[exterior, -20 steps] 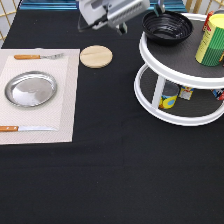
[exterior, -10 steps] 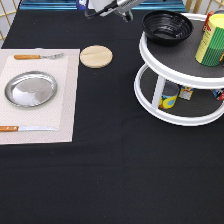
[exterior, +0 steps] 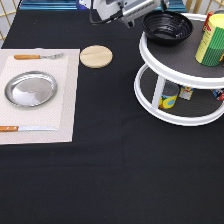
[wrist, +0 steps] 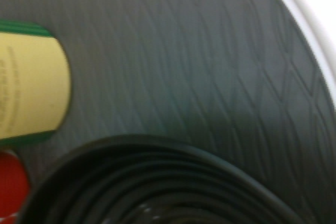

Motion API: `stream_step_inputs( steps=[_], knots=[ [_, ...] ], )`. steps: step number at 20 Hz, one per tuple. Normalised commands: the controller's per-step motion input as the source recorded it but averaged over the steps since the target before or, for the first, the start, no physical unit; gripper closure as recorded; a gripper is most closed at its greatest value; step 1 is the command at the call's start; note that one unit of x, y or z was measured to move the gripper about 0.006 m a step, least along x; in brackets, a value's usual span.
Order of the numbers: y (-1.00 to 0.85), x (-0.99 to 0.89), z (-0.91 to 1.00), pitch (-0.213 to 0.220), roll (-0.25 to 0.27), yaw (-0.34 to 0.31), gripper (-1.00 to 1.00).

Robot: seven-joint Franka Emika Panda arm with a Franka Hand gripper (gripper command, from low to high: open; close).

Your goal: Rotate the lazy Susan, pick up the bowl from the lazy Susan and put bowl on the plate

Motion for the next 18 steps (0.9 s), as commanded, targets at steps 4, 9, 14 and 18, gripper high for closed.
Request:
stream_step_inputs(
  steps=[4,9,14,18],
  knots=[
    [0.21,-0.66,-0.41,-0.122,-0.124,-0.058,-1.00],
    [0.36,-0.50,-0.06,-0.101,-0.146,-0.032,1.00],
    [0.32,-0.40,-0.01,-0.098,-0.147,-0.015,1.00],
    [0.15,-0.40,-0.05,-0.114,-0.125,-0.005,1.00]
  ],
)
